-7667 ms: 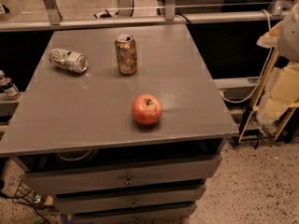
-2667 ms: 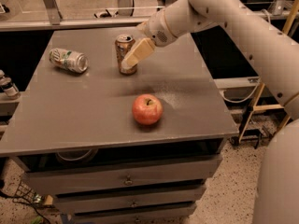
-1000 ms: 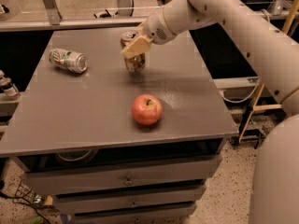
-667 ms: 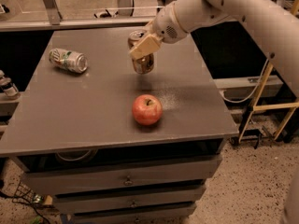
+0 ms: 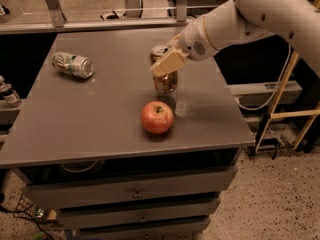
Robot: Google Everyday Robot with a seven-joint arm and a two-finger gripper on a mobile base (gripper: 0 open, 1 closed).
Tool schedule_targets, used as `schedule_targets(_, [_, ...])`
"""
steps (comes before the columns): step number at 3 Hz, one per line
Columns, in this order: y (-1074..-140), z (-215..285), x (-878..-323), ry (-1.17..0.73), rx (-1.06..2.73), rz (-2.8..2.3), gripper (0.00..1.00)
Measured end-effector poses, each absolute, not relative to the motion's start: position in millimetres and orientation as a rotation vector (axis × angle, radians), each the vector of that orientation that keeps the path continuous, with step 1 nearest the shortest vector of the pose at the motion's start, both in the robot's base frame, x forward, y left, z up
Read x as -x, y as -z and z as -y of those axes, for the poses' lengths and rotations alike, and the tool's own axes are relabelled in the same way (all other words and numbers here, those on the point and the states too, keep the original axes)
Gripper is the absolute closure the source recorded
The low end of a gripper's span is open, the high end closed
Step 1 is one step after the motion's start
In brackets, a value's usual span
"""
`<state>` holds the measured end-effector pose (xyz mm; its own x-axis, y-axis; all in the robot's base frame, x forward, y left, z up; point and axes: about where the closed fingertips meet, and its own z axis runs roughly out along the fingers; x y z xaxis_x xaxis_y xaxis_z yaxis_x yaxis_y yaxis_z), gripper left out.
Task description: Move orange can near apple
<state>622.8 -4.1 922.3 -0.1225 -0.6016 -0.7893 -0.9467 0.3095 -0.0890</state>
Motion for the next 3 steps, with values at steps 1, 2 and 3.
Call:
schedule_targets(1, [-907.3, 18.2, -610.8, -0.600, 1.319, -1.867, 1.00])
schedule_targets(2, [-895.8, 31.2, -602.8, -0.611, 1.252, -1.893, 1.00])
schedule_targets(3, [-889.9, 41.1, -597.2, -0.618, 1.195, -1.900, 1.00])
